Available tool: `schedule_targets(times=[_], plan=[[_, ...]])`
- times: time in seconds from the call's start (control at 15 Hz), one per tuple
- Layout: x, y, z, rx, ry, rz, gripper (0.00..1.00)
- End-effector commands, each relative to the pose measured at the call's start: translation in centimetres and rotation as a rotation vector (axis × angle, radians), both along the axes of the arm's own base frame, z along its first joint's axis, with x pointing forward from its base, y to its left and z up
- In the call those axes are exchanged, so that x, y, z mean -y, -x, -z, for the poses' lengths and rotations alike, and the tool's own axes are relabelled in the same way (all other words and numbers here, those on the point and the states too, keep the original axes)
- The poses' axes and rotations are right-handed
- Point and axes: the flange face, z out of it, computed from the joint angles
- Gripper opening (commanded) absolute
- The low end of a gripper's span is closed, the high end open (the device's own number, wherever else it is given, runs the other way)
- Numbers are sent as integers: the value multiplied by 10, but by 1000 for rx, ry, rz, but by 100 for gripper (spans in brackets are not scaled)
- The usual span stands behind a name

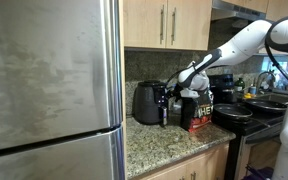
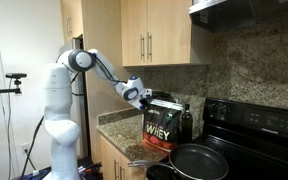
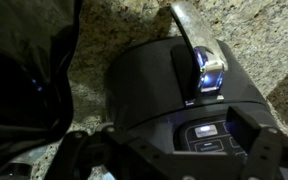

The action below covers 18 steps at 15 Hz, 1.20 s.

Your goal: Push a button on the air fryer

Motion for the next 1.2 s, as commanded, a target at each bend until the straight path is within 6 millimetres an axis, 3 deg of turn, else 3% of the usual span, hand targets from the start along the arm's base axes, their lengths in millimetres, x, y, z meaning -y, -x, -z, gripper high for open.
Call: schedule_targets(times=[0.0, 0.13, 0.4, 0.67, 0.93, 1.07, 1.13], plan=[[6, -23, 26, -7, 23, 33, 100], [2, -31, 31, 22, 24, 35, 100], [-3, -38, 20, 118, 3, 48, 100], [5, -37, 24, 121, 3, 57, 100], [-11, -28, 9, 181, -46, 32, 100], [-3, -22, 6, 138, -72, 38, 100], [14, -10, 15, 52, -66, 55, 100]])
